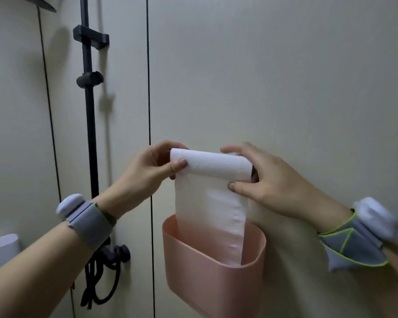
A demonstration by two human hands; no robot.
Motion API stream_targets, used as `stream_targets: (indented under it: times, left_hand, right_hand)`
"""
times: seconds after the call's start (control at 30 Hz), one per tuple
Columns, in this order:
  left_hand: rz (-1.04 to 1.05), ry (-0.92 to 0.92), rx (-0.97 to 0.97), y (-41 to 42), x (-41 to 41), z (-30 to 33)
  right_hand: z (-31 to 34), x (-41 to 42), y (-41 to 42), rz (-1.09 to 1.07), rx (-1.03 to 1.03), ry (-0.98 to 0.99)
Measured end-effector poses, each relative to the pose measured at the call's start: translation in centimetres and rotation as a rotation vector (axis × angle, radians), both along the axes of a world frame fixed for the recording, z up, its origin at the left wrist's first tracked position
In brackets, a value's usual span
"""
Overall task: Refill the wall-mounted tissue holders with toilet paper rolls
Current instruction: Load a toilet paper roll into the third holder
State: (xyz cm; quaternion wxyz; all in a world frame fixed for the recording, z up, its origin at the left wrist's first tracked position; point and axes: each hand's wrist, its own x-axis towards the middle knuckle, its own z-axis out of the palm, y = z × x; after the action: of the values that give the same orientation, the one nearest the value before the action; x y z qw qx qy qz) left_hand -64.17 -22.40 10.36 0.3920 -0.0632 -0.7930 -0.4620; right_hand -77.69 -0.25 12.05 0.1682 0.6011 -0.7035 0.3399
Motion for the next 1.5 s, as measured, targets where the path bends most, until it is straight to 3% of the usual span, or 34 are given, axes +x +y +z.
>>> stream_targets:
  times: [0.1, 0.23, 0.33, 0.5, 0.6, 0.73, 0.83, 0.93, 1.03, 1.2, 1.37, 1.5]
  left_hand:
    - [-0.041, -0.003, 0.054, -0.8, -1.8, 0.0]
    - [-0.214, -0.093, 0.149, -2.2, -3.7, 0.3]
    - [-0.261, -0.079, -0.014, -3.8, -4.8, 0.1]
    - [-0.090, 0.238, -0.610, -5.3, -5.5, 0.9]
    - [-0.011, 0.394, -0.700, -6.3, -6.6, 1.0]
    - [0.063, 0.587, -0.751, -6.1, -8.5, 0.7]
    - [0.072, 0.688, -0.734, -5.9, -9.9, 0.5]
    - [0.070, 0.723, -0.682, -5.5, -10.9, -0.2]
    - [0.097, 0.736, -0.679, -4.8, -11.4, -0.8]
    - [0.097, 0.726, -0.714, -4.8, -11.6, -0.9]
    - [0.102, 0.725, -0.788, -5.5, -11.5, -0.3]
    - [0.116, 0.717, -0.737, -5.2, -11.9, -0.3]
  right_hand:
    - [0.4, 0.3, -0.4, -0.021, -0.039, 0.178]
    - [0.9, 0.4, -0.7, -0.088, -0.058, 0.249]
    - [1.3, 0.8, -1.3, -0.178, -0.034, 0.293]
    - [2.2, 2.0, -1.4, -0.300, -0.043, 0.241]
    - [2.0, 2.9, -2.4, -0.390, -0.006, 0.222]
    - [3.0, 4.3, -0.9, -0.562, -0.024, 0.394]
    - [3.9, 6.3, 1.3, -0.532, -0.109, 0.243]
    - [2.9, 7.5, 1.1, -0.400, 0.066, -0.082]
    - [0.7, 6.9, -1.1, -0.409, 0.362, -0.077]
    - [-1.9, 4.3, -4.9, -0.379, 0.657, -0.099]
    - [-2.2, 2.8, -6.3, -0.297, 0.774, -0.225]
    - [-2.5, 2.0, -6.4, -0.197, 0.872, -0.331]
